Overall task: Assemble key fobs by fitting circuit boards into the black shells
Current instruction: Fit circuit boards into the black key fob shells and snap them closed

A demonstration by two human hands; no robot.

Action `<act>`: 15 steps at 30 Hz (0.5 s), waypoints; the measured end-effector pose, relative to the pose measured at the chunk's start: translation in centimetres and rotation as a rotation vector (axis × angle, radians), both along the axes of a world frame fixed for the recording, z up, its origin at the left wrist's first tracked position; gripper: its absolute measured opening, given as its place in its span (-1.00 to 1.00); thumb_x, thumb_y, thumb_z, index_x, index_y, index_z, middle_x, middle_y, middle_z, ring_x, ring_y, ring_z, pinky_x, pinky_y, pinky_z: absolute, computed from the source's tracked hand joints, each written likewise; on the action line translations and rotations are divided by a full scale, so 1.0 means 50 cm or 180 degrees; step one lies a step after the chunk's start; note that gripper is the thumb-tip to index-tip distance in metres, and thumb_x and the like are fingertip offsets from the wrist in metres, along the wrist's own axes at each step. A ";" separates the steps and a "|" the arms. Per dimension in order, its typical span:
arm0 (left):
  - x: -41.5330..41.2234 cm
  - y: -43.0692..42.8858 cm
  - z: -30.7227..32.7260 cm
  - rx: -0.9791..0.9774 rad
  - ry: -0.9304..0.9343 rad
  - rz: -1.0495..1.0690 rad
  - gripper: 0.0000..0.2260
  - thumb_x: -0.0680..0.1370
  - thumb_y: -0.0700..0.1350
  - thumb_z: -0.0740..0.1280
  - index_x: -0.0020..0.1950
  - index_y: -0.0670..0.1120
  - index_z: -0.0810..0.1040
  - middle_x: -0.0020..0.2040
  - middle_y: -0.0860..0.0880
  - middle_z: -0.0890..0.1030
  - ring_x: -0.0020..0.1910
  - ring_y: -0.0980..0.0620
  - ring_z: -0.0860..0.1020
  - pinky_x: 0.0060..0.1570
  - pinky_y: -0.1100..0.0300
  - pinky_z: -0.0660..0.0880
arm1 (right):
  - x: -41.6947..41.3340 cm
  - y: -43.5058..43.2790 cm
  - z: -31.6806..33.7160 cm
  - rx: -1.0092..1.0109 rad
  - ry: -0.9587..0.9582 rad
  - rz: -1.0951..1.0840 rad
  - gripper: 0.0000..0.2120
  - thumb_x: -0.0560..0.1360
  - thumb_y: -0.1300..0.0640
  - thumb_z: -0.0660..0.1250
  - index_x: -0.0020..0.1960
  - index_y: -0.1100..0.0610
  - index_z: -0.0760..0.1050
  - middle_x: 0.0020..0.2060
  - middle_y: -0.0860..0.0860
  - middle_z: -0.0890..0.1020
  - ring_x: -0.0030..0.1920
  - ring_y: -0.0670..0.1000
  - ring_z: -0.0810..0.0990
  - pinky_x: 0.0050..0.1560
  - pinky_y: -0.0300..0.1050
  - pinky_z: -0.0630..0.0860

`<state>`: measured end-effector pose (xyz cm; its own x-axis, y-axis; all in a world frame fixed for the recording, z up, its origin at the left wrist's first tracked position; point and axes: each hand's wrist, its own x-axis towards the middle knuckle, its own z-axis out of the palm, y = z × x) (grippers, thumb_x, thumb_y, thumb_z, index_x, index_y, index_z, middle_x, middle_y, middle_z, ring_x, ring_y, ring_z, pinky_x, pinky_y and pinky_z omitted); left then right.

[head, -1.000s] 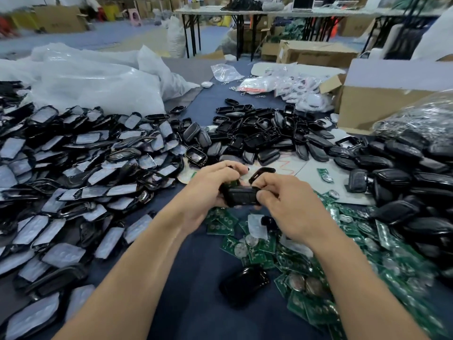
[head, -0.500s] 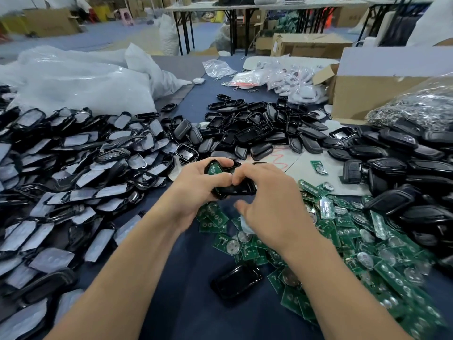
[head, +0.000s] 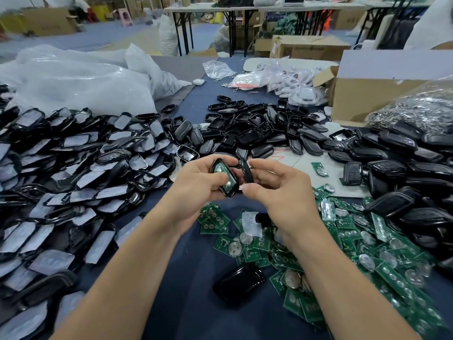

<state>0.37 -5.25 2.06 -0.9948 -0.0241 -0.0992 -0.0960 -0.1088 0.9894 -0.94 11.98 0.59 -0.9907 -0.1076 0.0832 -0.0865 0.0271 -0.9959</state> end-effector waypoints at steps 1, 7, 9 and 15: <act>-0.001 0.002 -0.001 -0.0058 0.0020 0.0149 -0.70 0.61 -0.46 0.21 0.14 -0.17 0.65 0.05 -0.21 0.74 -0.02 -0.09 0.72 -0.06 0.04 0.70 | -0.002 0.000 -0.002 -0.0167 -0.0069 -0.0006 -0.53 0.24 0.25 0.55 0.14 0.03 0.69 -0.03 -0.01 0.78 0.04 0.05 0.75 0.15 0.17 0.66; 0.002 0.026 -0.009 -0.0217 0.0101 0.0311 -0.68 0.58 -0.47 0.24 0.11 -0.15 0.68 0.03 -0.22 0.74 0.01 -0.18 0.73 -0.03 -0.04 0.70 | 0.010 -0.011 -0.001 0.0124 0.0219 0.0035 -0.59 0.31 0.28 0.54 0.07 -0.08 0.72 -0.08 -0.15 0.77 0.01 -0.12 0.75 0.12 -0.01 0.67; 0.003 0.034 -0.010 -0.0052 0.0096 0.0200 -0.69 0.59 -0.45 0.25 0.10 -0.13 0.68 0.04 -0.20 0.74 0.02 -0.13 0.73 -0.08 0.08 0.69 | 0.017 -0.018 0.002 0.0334 0.0427 -0.0023 -0.58 0.32 0.33 0.54 0.03 -0.12 0.72 -0.11 -0.23 0.76 -0.02 -0.23 0.72 0.09 -0.22 0.64; 0.004 0.038 -0.007 0.1096 -0.0208 -0.0158 -0.68 0.69 -0.32 0.11 0.27 -0.24 0.63 0.19 -0.27 0.69 0.15 -0.18 0.70 0.11 0.01 0.67 | 0.022 -0.016 0.014 0.0450 0.0675 -0.0282 -0.56 0.30 0.33 0.60 -0.10 -0.22 0.68 -0.20 -0.36 0.71 -0.11 -0.33 0.69 -0.03 -0.46 0.56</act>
